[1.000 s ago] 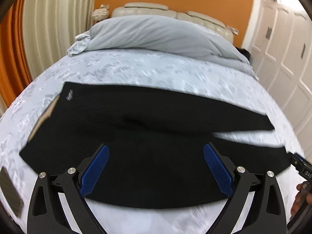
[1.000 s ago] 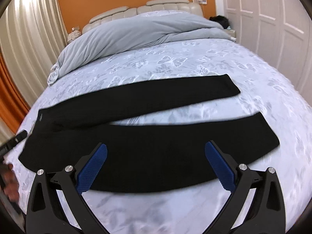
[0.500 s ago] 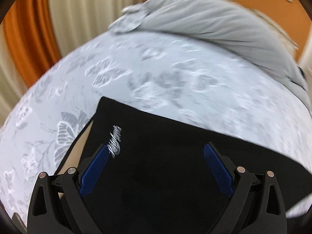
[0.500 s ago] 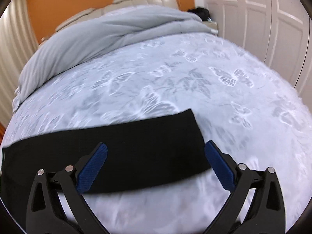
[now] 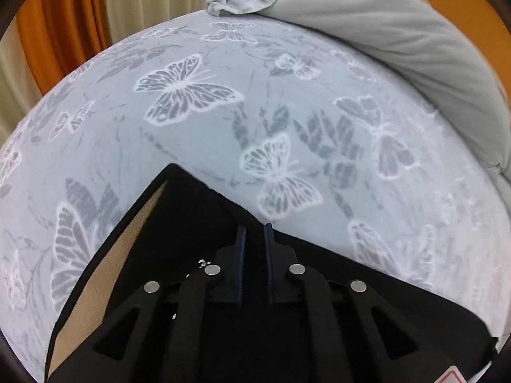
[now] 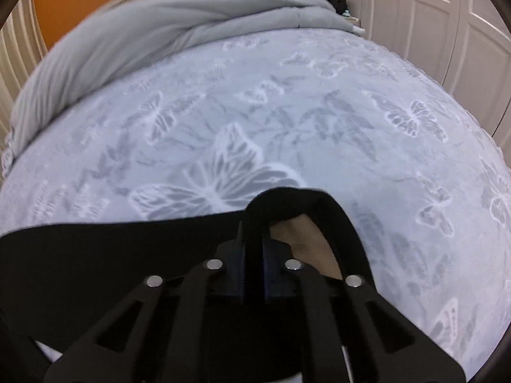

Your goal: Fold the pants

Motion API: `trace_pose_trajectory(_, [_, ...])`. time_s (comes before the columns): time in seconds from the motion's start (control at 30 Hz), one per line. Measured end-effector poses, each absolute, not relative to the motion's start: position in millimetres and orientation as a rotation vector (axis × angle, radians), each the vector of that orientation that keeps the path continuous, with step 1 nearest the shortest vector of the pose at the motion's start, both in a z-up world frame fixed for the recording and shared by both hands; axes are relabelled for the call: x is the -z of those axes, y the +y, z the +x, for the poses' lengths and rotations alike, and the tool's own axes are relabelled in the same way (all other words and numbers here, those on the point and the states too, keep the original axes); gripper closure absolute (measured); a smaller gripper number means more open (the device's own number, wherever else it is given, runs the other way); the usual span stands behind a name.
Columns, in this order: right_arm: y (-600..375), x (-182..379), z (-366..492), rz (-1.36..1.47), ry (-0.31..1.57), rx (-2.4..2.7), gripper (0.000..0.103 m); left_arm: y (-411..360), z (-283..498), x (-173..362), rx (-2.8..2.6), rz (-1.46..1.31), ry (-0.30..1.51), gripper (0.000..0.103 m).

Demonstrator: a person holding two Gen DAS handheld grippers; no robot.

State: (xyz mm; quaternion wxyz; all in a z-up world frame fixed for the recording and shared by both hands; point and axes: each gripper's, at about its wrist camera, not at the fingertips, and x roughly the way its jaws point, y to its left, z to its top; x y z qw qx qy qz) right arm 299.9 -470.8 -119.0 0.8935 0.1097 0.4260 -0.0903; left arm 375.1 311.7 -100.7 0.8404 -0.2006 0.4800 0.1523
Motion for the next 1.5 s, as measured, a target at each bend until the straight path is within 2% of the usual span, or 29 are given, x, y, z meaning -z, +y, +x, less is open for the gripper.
trace_pose_trajectory(0.13, [-472.8, 75.0, 259.0, 0.249, 0.762, 0.128, 0.097, 315.2, 339.0, 62.3, -0.243, -0.457, 0.934, 0.097])
trace_pose_trajectory(0.23, [-474.1, 30.4, 187.5, 0.246, 0.666, 0.037, 0.097, 314.4, 293.1, 25.0, -0.157, -0.468, 0.876, 0.097])
trace_pose_trajectory(0.37, [-472.6, 11.1, 116.5, 0.206, 0.632, -0.016, 0.097, 308.2, 220.4, -15.1, -0.083, -0.422, 0.823, 0.097])
trace_pose_trajectory(0.5, [-472.7, 29.8, 64.4, 0.162, 0.697, -0.02, 0.097, 315.2, 150.1, -18.6, -0.055, -0.412, 0.858, 0.097])
trace_pose_trajectory(0.6, [-474.4, 70.6, 38.3, 0.122, 0.804, 0.014, 0.096, 329.8, 118.0, 11.6, -0.088, -0.384, 0.946, 0.095])
trace_pose_trajectory(0.67, [-476.5, 93.6, 28.2, 0.141, 0.859, 0.048, 0.091, 333.7, 101.4, 38.1, -0.13, -0.375, 1.016, 0.094])
trace_pose_trajectory(0.7, [-477.3, 98.0, 25.4, 0.149, 0.87, 0.067, 0.079, 336.6, 93.8, 46.1, -0.14, -0.405, 1.024, 0.089])
trace_pose_trajectory(0.73, [-479.0, 101.0, 17.4, 0.165, 0.867, 0.104, 0.071, 340.4, 86.1, 53.2, -0.153, -0.444, 1.031, 0.071])
trace_pose_trajectory(0.77, [-478.3, 99.2, 11.0, 0.179, 0.85, 0.127, 0.07, 344.0, 79.0, 58.4, -0.168, -0.499, 1.028, 0.057])
trace_pose_trajectory(0.8, [-479.6, 91.9, 1.3, 0.214, 0.813, 0.137, 0.067, 348.1, 72.3, 61.0, -0.187, -0.561, 1.013, 0.035])
trace_pose_trajectory(0.83, [-480.1, 85.8, -5.1, 0.238, 0.786, 0.142, 0.061, 350.1, 66.3, 62.2, -0.202, -0.628, 0.99, 0.03])
trace_pose_trajectory(0.93, [-472.0, 60.8, -24.2, 0.305, 0.709, 0.155, 0.042, 349.8, 69.1, 67.6, -0.206, -0.742, 0.998, 0.026])
trace_pose_trajectory(1.03, [-452.1, 44.1, -31.2, 0.328, 0.686, 0.115, 0.042, 343.0, 82.7, 81.9, -0.228, -0.786, 1.023, 0.026])
trace_pose_trajectory(1.07, [-444.5, 39.7, -31.6, 0.325, 0.684, 0.109, 0.041, 341.1, 89.6, 86.9, -0.225, -0.791, 1.029, 0.026])
trace_pose_trajectory(1.1, [-438.2, 36.3, -32.0, 0.326, 0.687, 0.113, 0.035, 338.4, 97.9, 93.7, -0.22, -0.799, 1.034, 0.032])
trace_pose_trajectory(1.13, [-431.7, 33.8, -31.4, 0.332, 0.686, 0.11, 0.03, 338.0, 101.9, 98.5, -0.219, -0.797, 1.039, 0.056])
trace_pose_trajectory(1.17, [-426.6, 33.2, -31.1, 0.34, 0.681, 0.102, 0.029, 336.4, 104.6, 103.1, -0.218, -0.792, 1.05, 0.073])
trace_pose_trajectory(1.2, [-421.6, 33.9, -29.5, 0.35, 0.686, 0.093, 0.029, 334.8, 108.7, 108.4, -0.198, -0.786, 1.072, 0.101])
trace_pose_trajectory(1.5, [-424.3, 75.0, -13.3, 0.472, 0.816, 0.141, 0.029, 329.8, 72.4, 95.6, -0.233, -0.677, 1.024, 0.101])
